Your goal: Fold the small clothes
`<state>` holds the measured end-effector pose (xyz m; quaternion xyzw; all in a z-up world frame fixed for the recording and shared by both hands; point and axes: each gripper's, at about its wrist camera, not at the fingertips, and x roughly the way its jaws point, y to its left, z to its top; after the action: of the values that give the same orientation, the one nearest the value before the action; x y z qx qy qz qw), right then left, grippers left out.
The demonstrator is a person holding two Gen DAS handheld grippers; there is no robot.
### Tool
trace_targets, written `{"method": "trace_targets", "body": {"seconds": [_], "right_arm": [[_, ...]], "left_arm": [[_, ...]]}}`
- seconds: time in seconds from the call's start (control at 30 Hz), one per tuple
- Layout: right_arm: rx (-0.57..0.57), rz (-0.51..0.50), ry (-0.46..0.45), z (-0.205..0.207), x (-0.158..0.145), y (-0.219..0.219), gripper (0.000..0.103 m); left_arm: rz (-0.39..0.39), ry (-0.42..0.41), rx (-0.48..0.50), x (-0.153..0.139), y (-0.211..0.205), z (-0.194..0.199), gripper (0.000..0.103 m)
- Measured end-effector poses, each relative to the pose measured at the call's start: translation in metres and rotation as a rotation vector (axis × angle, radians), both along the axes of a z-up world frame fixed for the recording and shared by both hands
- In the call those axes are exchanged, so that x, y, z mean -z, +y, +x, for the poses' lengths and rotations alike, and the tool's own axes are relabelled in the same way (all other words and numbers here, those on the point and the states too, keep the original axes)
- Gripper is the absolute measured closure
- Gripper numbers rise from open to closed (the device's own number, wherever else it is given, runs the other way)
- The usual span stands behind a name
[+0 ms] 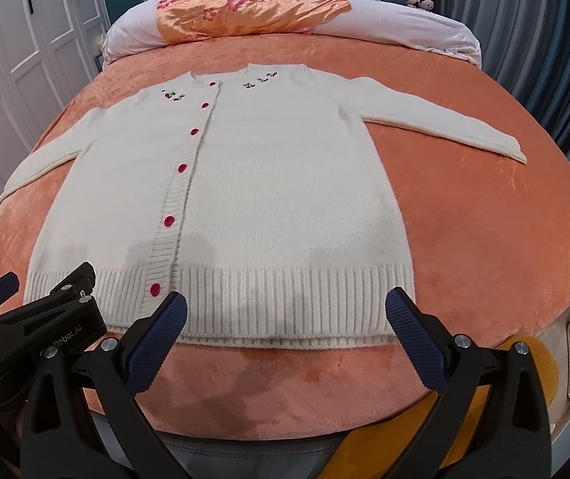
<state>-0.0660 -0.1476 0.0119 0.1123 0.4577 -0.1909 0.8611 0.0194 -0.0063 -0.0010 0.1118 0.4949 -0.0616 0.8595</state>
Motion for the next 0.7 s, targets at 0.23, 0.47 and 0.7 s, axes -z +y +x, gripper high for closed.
{"method": "trace_targets", "body": {"seconds": [0.23,0.47,0.7], "right_arm": [[-0.002,0.062,0.016,0.007,0.018,-0.024,0.005],[0.191,0.127,-0.02,0.01,0.032,-0.133,0.005],[0.471,0.207,-0.135,0.019,0.04,-0.311,0.005]], "left_arm": [[0.013,0.031,-0.003,0.013,-0.002,0.008,0.006],[0.03,0.054,-0.028,0.025,0.006,0.033,0.006],[0.01,0.108,-0.029,0.036,0.01,0.057,0.006]]}}
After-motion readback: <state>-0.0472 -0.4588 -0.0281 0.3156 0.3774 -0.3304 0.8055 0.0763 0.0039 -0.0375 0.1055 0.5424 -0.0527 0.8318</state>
